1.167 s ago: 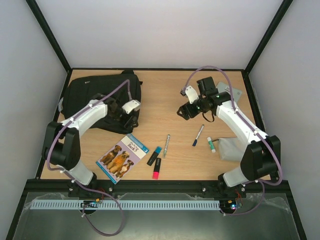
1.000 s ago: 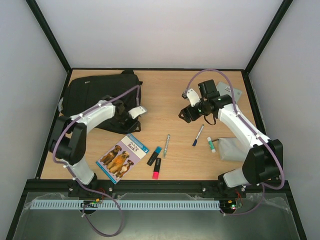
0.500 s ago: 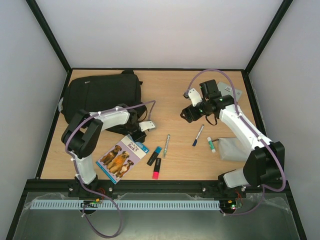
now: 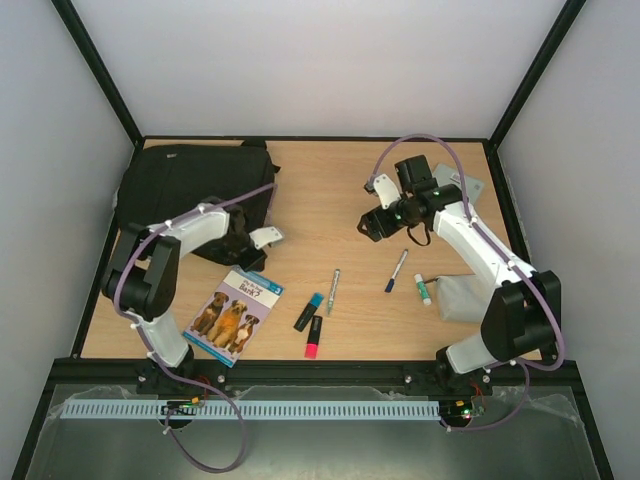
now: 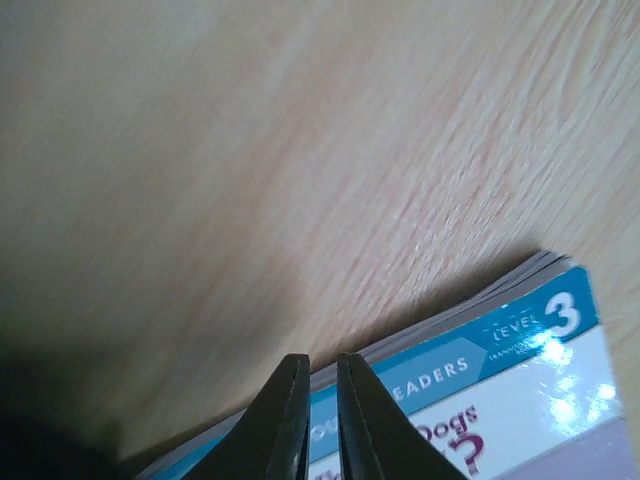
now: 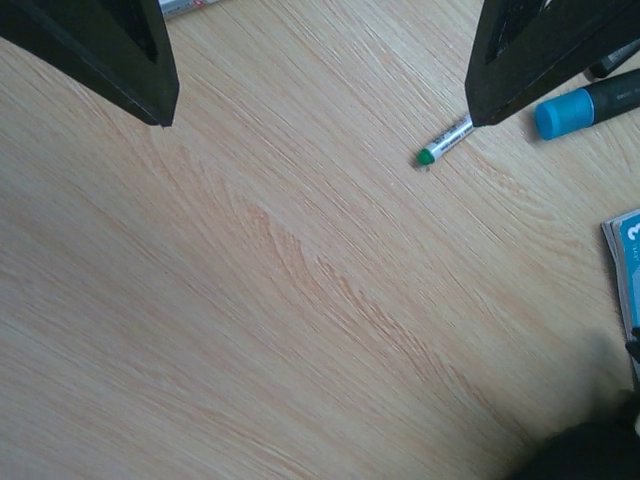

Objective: Pack the student bag
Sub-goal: Move the student bag to the center of the board.

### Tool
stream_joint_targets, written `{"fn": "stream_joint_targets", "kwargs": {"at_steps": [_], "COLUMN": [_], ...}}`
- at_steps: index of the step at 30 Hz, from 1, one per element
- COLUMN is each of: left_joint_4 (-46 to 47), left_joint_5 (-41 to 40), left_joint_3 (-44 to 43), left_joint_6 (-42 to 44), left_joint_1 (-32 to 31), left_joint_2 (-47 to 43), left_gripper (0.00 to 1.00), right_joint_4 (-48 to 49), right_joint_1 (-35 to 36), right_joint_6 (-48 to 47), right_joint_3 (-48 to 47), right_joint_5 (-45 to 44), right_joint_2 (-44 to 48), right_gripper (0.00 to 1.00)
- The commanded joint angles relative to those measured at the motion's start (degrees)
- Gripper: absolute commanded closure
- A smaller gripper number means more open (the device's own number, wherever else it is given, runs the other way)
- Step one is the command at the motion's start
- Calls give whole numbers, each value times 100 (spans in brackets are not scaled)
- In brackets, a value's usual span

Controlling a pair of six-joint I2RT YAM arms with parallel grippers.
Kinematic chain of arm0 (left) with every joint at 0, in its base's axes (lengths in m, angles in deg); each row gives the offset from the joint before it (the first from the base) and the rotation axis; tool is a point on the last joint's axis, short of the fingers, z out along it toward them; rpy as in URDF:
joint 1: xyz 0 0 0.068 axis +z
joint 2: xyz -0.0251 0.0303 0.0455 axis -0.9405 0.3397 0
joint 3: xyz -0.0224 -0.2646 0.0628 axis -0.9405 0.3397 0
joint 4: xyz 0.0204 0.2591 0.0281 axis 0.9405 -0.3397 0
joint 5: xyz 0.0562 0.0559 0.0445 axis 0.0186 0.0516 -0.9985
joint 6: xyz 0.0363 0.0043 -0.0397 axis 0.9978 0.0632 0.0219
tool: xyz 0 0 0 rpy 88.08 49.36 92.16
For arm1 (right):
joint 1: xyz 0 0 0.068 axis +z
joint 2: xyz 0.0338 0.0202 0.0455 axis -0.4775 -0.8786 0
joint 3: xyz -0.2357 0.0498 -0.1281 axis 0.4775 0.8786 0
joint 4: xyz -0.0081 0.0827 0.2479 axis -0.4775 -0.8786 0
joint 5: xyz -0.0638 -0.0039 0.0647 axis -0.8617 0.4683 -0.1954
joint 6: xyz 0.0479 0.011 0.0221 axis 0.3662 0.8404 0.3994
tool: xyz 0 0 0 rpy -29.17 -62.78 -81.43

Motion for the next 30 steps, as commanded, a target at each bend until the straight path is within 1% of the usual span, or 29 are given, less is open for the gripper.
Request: {"fn": "stream_joint_targets", "kwargs": {"at_steps": [1,2,4,6,8,11,15,17,18,21,24,25,26,30], "left_joint_4": [-1090,-1262,-1539,-1644,-1573,-1105,-553,-429,-380,-286,-171,-137,-109,-55], "left_joint_5": [631,801,962,996,1049,925,398,351,333,157,-294,-517,-688,-1205], "left_joint_3": [-1092,-1336,-1715,-1941,-2022,-2022,-2253,-2527,-2652,-3034,-3338,-3447,-3544,-3939], "left_joint_6": [123,130,191,165,0,-608,-1710,-2175,-2366,-2710,-2941,-3053,-3143,-3309], "left_joint_1": [269,338,489,725,1120,1971,3008,3553,3767,4247,4502,4564,4635,4948], "left_joint_2": [-363,-399,-445,-481,-490,-365,138,485,637,1063,1422,1535,1640,2062], "left_gripper": [85,79,63,53,47,31,20,11,9,7,6,4,1,1], "right_joint_4": [-52,-42,-44,-66,-78,-98,-165,-228,-244,-305,-358,-370,-377,-430], "right_joint_1": [-28,-25,-30,-22,-17,2,211,438,587,1006,1210,1265,1319,1504], "right_joint_6": [147,149,154,158,166,122,-144,-346,-436,-652,-615,-608,-607,-633], "right_joint_3": [-322,-348,-403,-499,-616,-791,-987,-1111,-1178,-1472,-1846,-1961,-2009,-2013], "right_joint_5": [216,218,239,307,389,457,391,325,226,-61,-59,-28,-28,-36], "right_joint_2": [-136,-158,-227,-300,-360,-440,-525,-609,-668,-982,-1277,-1345,-1390,-1426], "right_gripper": [20,20,20,20,20,20,21,24,24,24,24,24,24,23]}}
